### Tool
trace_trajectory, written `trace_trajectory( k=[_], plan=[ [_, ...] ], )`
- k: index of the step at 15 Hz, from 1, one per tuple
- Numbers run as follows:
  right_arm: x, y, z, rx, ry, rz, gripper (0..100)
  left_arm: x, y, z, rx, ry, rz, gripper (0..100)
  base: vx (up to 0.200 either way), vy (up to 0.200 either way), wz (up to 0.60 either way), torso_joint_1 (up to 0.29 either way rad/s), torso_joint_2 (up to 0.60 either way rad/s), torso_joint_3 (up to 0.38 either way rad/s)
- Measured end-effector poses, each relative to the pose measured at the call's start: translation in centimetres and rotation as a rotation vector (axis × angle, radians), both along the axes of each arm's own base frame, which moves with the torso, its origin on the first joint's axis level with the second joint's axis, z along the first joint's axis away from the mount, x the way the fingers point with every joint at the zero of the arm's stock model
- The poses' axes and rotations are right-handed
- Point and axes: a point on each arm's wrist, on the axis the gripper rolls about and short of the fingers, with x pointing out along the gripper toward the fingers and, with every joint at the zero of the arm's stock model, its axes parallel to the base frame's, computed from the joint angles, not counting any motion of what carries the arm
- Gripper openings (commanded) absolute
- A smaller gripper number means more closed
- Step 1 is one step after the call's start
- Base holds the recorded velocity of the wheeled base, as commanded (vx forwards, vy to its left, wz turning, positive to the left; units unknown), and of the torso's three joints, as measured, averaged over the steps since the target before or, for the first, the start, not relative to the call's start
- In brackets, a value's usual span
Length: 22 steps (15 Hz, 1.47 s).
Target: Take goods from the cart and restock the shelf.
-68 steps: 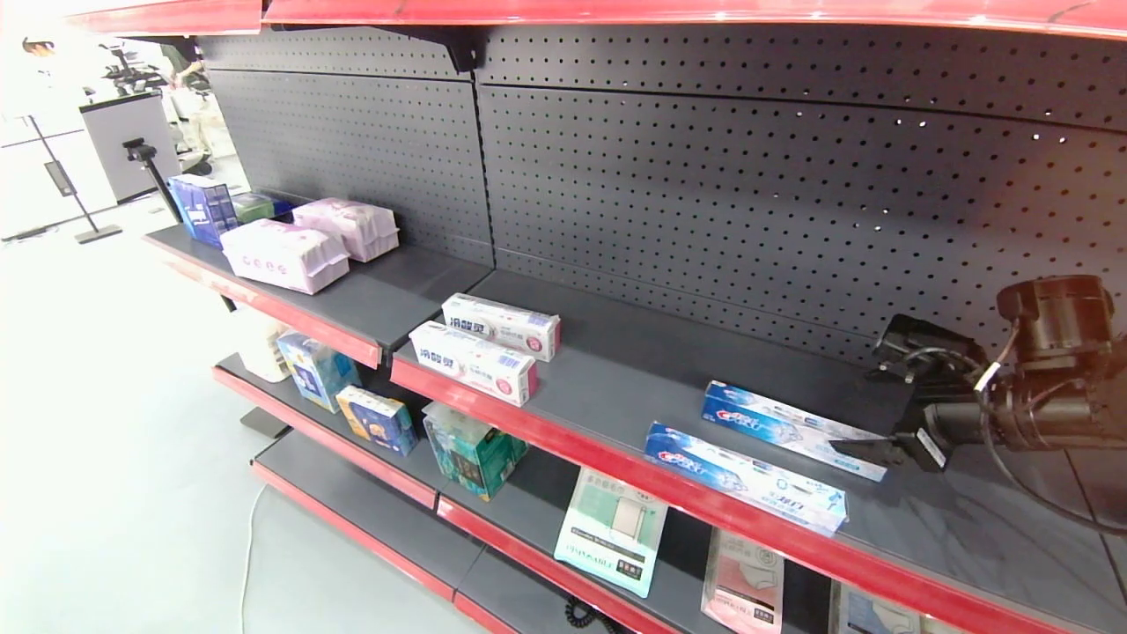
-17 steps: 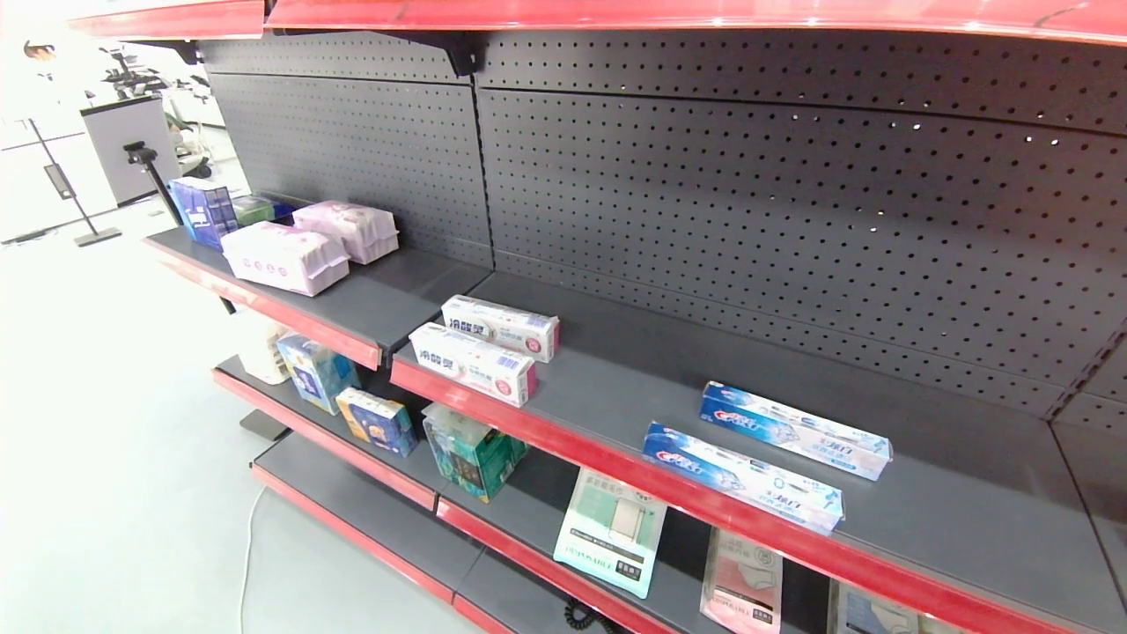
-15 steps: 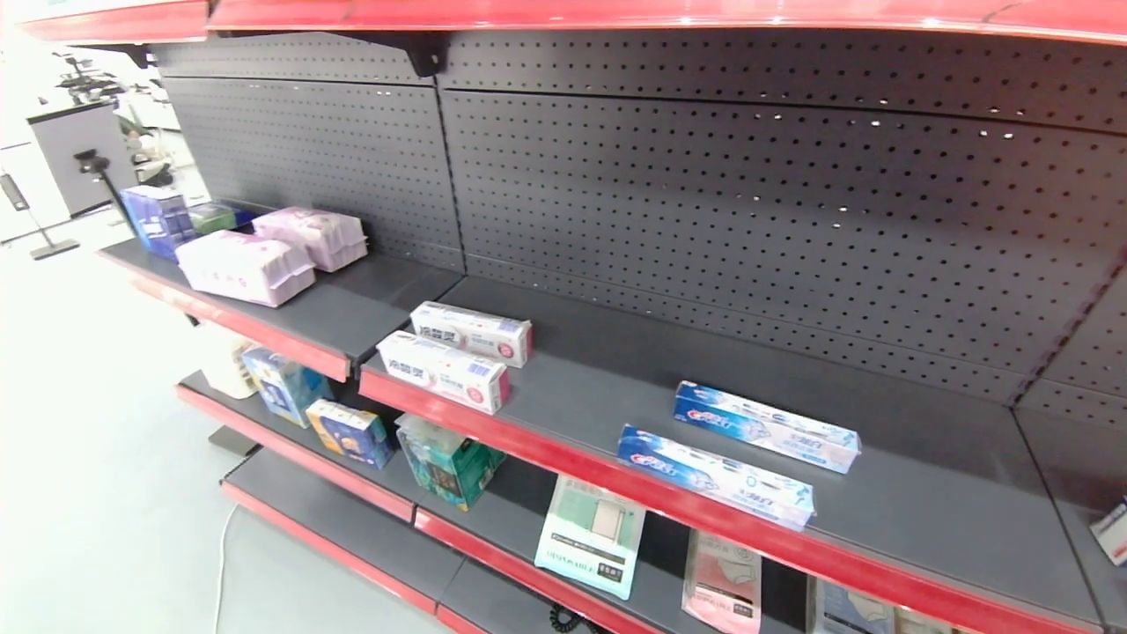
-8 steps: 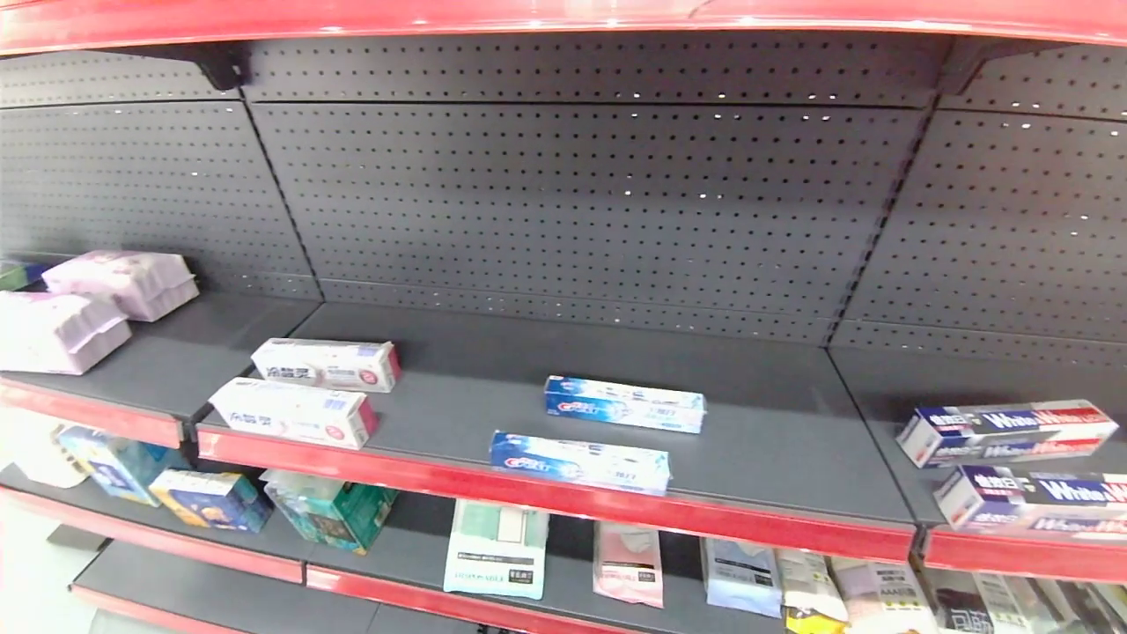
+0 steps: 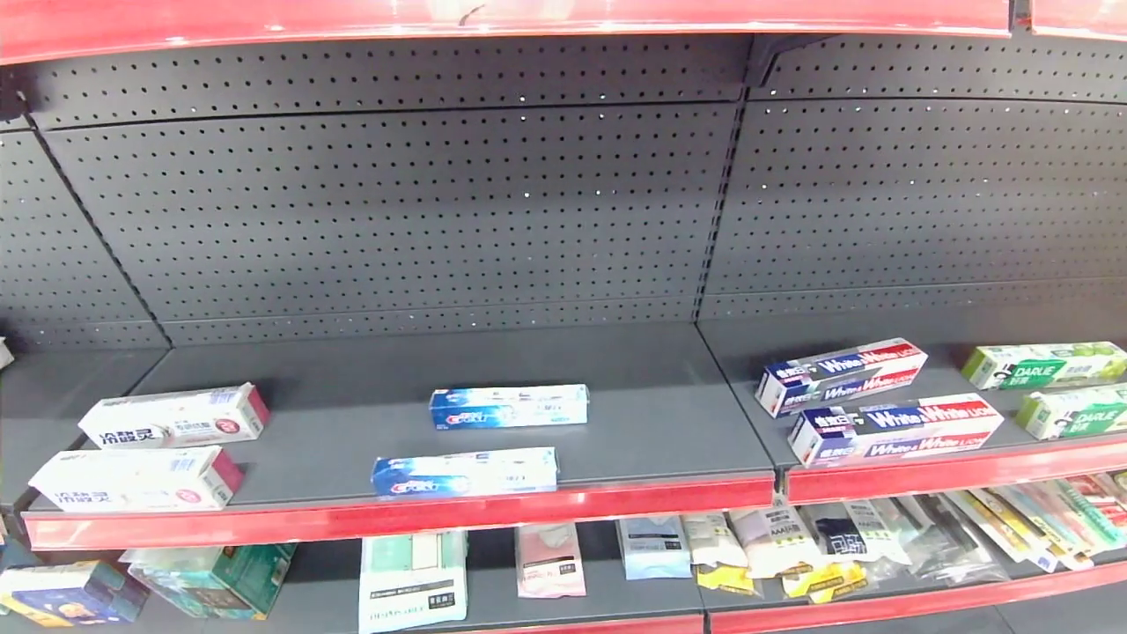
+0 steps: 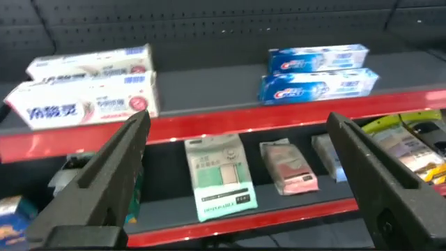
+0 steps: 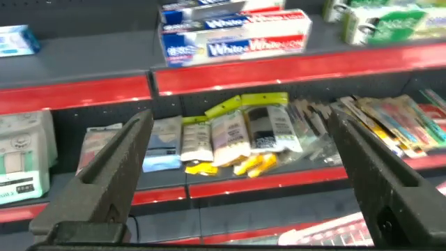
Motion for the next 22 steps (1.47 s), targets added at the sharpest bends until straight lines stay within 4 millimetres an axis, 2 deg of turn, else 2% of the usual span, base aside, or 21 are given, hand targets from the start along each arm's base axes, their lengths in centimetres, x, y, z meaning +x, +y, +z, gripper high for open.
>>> trace_trajectory(
  k=[2, 4, 5, 7, 9, 12, 15, 17, 22],
  plan=[
    [0.0, 0.0, 0.0, 0.001, 0.001, 0.0, 100, -0.4, 0.1, 2.2, -0.026, -0.047, -0.02, 100, 0.0, 0.0, 0.0, 0.0, 0.0, 0.0],
    [0.0, 0.0, 0.0, 0.0, 0.001, 0.0, 100, -0.4, 0.1, 6.4, -0.074, -0.063, -0.007, 100, 0.0, 0.0, 0.0, 0.0, 0.0, 0.0],
    [0.0, 0.0, 0.0, 0.0, 0.001, 0.0, 100, 0.5, 0.0, 8.4, -0.074, -0.024, 0.02, 100, 0.0, 0.0, 0.0, 0.0, 0.0, 0.0],
    [0.0, 0.0, 0.0, 0.0, 0.001, 0.0, 100, 4.5, -0.2, 11.6, -0.021, 0.141, 0.117, 100, 0.0, 0.0, 0.0, 0.0, 0.0, 0.0],
    [0.0, 0.0, 0.0, 0.001, 0.001, 0.0, 100, 9.9, -0.4, 12.7, 0.062, 0.345, 0.179, 100, 0.0, 0.0, 0.0, 0.0, 0.0, 0.0],
    [0.0, 0.0, 0.0, 0.001, 0.002, 0.0, 100, 16.7, -0.4, 11.8, 0.208, 0.567, 0.17, 100, 0.0, 0.0, 0.0, 0.0, 0.0, 0.0],
    [0.0, 0.0, 0.0, 0.001, 0.002, 0.0, 100, 21.1, -0.3, 9.9, 0.289, 0.664, 0.144, 100, 0.0, 0.0, 0.0, 0.0, 0.0, 0.0],
    [0.0, 0.0, 0.0, 0.001, 0.002, 0.0, 100, 22.7, -0.2, 8.3, 0.338, 0.674, 0.127, 100, 0.0, 0.0, 0.0, 0.0, 0.0, 0.0],
    [0.0, 0.0, 0.0, 0.001, 0.001, 0.0, 100, 24.5, -0.4, 5.8, 0.394, 0.743, 0.092, 100, 0.0, 0.0, 0.0, 0.0, 0.0, 0.0]
  ],
)
